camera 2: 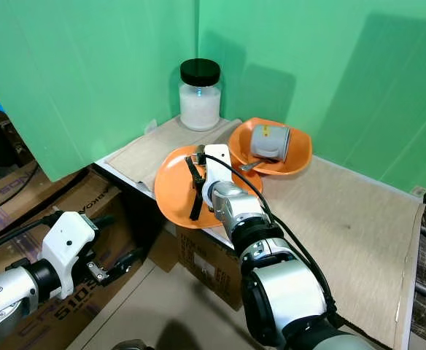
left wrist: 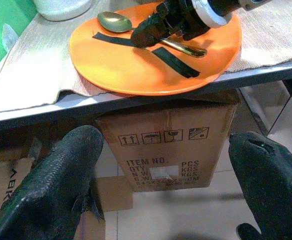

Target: Setting the table

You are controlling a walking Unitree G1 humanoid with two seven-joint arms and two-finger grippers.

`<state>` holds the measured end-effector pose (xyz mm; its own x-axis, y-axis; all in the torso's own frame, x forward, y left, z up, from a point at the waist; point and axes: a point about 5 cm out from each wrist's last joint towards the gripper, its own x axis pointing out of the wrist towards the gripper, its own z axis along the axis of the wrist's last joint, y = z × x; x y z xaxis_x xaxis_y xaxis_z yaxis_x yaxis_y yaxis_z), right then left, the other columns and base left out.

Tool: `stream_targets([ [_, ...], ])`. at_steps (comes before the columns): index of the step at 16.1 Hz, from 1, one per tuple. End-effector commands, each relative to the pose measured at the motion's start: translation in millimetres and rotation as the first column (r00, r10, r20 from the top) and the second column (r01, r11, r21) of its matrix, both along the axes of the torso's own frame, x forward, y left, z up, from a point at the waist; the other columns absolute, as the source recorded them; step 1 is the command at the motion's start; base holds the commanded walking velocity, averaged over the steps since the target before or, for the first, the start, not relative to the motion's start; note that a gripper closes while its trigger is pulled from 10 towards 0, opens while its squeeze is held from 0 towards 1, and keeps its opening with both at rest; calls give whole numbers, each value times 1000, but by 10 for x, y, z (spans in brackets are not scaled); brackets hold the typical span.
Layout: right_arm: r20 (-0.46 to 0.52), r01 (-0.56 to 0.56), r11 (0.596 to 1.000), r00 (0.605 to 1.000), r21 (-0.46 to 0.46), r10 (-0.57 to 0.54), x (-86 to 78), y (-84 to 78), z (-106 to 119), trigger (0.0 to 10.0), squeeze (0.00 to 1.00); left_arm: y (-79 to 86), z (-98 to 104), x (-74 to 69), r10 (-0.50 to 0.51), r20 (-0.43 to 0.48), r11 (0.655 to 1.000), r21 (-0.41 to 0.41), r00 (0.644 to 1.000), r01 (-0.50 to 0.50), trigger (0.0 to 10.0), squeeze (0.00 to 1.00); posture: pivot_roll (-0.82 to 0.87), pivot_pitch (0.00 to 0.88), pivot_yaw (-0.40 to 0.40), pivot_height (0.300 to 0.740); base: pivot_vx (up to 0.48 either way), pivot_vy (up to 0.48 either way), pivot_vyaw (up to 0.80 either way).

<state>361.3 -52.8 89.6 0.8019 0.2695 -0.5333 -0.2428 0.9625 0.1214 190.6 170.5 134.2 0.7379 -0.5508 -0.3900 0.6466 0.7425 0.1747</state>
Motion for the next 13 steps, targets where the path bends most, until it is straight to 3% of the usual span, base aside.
stream_targets([
  [1,-34,-9,1000,999,4,9,-31,14,-57,0,0,-18,16,-7,-17,1,1000,6,1000,17,10000,0,168,0,-26,740,0,0,0],
  [13,-15,-16,1000,1000,-1,16,-6,-3,-40,0,0,-15,13,6,-13,9,1000,10,1000,13,10000,0,177,0,-34,740,0,0,0],
])
